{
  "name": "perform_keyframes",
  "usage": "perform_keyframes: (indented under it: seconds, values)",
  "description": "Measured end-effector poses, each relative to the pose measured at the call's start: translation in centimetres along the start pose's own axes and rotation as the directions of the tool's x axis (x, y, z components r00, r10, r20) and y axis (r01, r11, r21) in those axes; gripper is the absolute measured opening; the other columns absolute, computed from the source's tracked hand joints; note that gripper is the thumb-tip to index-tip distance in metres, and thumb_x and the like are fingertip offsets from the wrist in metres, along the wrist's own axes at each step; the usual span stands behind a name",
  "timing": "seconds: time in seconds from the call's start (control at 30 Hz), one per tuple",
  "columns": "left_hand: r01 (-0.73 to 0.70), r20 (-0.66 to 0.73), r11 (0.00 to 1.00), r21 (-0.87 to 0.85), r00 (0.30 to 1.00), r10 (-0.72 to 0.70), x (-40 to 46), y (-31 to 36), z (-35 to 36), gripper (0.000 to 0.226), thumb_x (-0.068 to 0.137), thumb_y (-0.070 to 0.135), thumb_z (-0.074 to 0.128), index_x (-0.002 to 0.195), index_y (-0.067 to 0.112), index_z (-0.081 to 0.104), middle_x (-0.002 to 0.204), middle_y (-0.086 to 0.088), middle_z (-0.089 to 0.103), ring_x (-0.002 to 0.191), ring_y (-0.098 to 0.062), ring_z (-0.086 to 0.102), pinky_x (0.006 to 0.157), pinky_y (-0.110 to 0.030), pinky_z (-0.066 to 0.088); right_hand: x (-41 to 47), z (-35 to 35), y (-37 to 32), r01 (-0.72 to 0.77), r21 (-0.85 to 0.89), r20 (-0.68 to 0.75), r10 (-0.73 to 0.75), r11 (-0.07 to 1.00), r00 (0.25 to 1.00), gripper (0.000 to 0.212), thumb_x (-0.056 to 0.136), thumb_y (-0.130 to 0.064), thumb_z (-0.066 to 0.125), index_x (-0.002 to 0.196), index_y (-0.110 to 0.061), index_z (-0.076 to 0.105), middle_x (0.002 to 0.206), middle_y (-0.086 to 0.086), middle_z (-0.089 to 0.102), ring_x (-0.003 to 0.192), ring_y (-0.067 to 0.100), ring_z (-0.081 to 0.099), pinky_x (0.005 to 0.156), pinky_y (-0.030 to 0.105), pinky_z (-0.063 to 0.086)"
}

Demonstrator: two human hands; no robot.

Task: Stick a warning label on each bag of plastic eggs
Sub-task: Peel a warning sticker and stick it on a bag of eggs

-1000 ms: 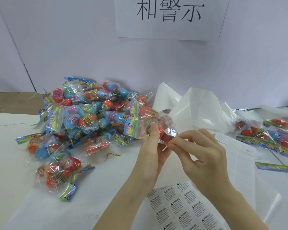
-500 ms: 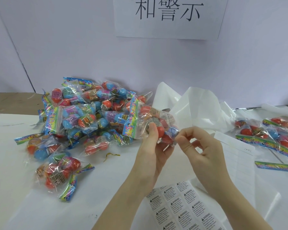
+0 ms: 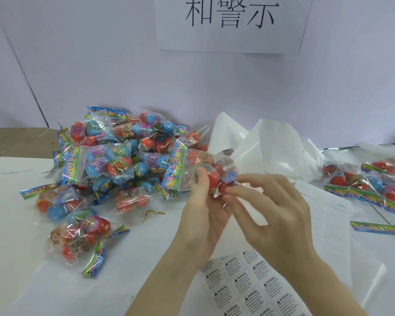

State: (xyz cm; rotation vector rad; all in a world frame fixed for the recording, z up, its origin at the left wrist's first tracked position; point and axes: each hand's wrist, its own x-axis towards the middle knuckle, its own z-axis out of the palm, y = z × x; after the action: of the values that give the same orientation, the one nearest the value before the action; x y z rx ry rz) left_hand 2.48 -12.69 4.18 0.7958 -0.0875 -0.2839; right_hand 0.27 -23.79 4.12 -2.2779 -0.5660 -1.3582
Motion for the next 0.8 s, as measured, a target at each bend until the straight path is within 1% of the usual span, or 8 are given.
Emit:
perform_keyframes:
  seconds: [0.1, 0.27, 0.4, 0.47, 0.53, 0.6, 0.7, 0.8]
  values:
    - [0.038, -0.018, 0.999, 0.020, 0.999, -0.038, -0.2, 0.4, 0.0, 0.061, 0.083, 0.049, 0.035, 0.113, 0.003, 0.060, 0.101, -0.009, 0.061, 0.096, -0.015, 0.059, 0.088, -0.022, 0.048, -0.2, 0.2, 0.3, 0.192, -0.165, 0.023, -0.190, 0.967, 0.981, 0.016, 0.084, -0.022, 0.066, 0.081, -0.011, 0.077, 0.089, 0.002, 0.072, 0.076, 0.019, 0.057, 0.063, 0.031, 0.044]
    - [0.083, 0.015, 0.992, 0.096, 0.996, -0.085, -0.4, 0.7, 0.2, 0.067, 0.088, 0.053, 0.028, 0.124, 0.004, 0.054, 0.115, -0.012, 0.058, 0.111, -0.019, 0.057, 0.100, -0.027, 0.041, -0.2, 0.0, 0.3, 0.292, -0.130, 0.064, -0.286, 0.948, 0.956, 0.020, 0.084, -0.021, 0.065, 0.069, -0.012, 0.075, 0.090, 0.000, 0.072, 0.080, 0.017, 0.052, 0.067, 0.030, 0.041]
    - [0.058, 0.012, 0.988, 0.141, 0.998, -0.060, -0.6, 0.9, 0.4, 0.072, 0.077, 0.051, 0.048, 0.128, -0.001, 0.051, 0.108, -0.015, 0.058, 0.102, -0.025, 0.055, 0.091, -0.031, 0.046, -0.3, -0.1, -0.3, 0.150, 0.078, -0.094, -0.143, 0.986, 0.985, 0.026, 0.085, -0.017, 0.062, 0.062, -0.009, 0.072, 0.077, 0.000, 0.070, 0.070, 0.016, 0.054, 0.061, 0.030, 0.045]
    - [0.001, 0.059, 0.983, 0.181, 0.998, -0.012, -0.6, 0.9, 0.4, 0.049, 0.072, 0.040, 0.070, 0.104, 0.004, 0.062, 0.088, -0.009, 0.060, 0.081, -0.019, 0.056, 0.080, -0.032, 0.049, 0.0, -0.3, -0.2, 0.020, 0.135, -0.182, 0.005, 0.991, 0.983, 0.018, 0.085, -0.015, 0.062, 0.072, -0.008, 0.073, 0.079, -0.003, 0.065, 0.072, 0.015, 0.055, 0.067, 0.026, 0.047]
    - [-0.058, 0.122, 0.963, 0.263, 0.992, 0.026, -0.7, 0.8, 0.3, 0.024, 0.065, 0.023, 0.074, 0.085, 0.014, 0.065, 0.073, 0.001, 0.063, 0.065, -0.011, 0.058, 0.068, -0.025, 0.051, 0.3, -0.6, -0.2, -0.136, 0.211, -0.214, 0.182, 0.968, 0.960, 0.008, 0.084, -0.017, 0.061, 0.087, -0.014, 0.068, 0.086, -0.005, 0.061, 0.080, 0.012, 0.055, 0.076, 0.022, 0.044]
    - [-0.102, 0.124, 0.938, 0.331, 0.990, 0.064, -0.6, 0.7, 0.2, 0.017, 0.061, 0.012, 0.073, 0.077, 0.018, 0.070, 0.069, 0.002, 0.066, 0.060, -0.010, 0.060, 0.057, -0.020, 0.048, 0.6, -0.9, -0.2, -0.335, 0.309, -0.149, 0.393, 0.890, 0.907, 0.015, 0.081, -0.028, 0.061, 0.097, -0.028, 0.060, 0.095, -0.012, 0.059, 0.087, 0.007, 0.053, 0.079, 0.019, 0.041]
    - [-0.133, 0.161, 0.921, 0.366, 0.984, 0.078, -0.7, 0.9, 0.3, 0.020, 0.062, 0.004, 0.068, 0.072, 0.021, 0.073, 0.069, -0.001, 0.069, 0.058, -0.014, 0.062, 0.051, -0.019, 0.045, 1.1, -1.2, -0.2, -0.632, 0.446, 0.115, 0.660, 0.634, 0.743, 0.041, 0.065, -0.043, 0.070, 0.103, -0.039, 0.053, 0.105, -0.019, 0.060, 0.094, 0.003, 0.055, 0.079, 0.015, 0.040]
    - [-0.172, 0.167, 0.925, 0.338, 0.979, 0.121, -0.7, 1.2, 0.2, 0.022, 0.060, 0.000, 0.064, 0.074, 0.017, 0.069, 0.065, -0.005, 0.067, 0.052, -0.017, 0.060, 0.046, -0.017, 0.042, 1.5, -1.3, 0.2, -0.746, 0.596, 0.394, 0.702, 0.296, 0.594, 0.041, 0.063, -0.032, 0.070, 0.103, -0.028, 0.061, 0.091, -0.009, 0.069, 0.076, 0.004, 0.062, 0.069, 0.015, 0.046]
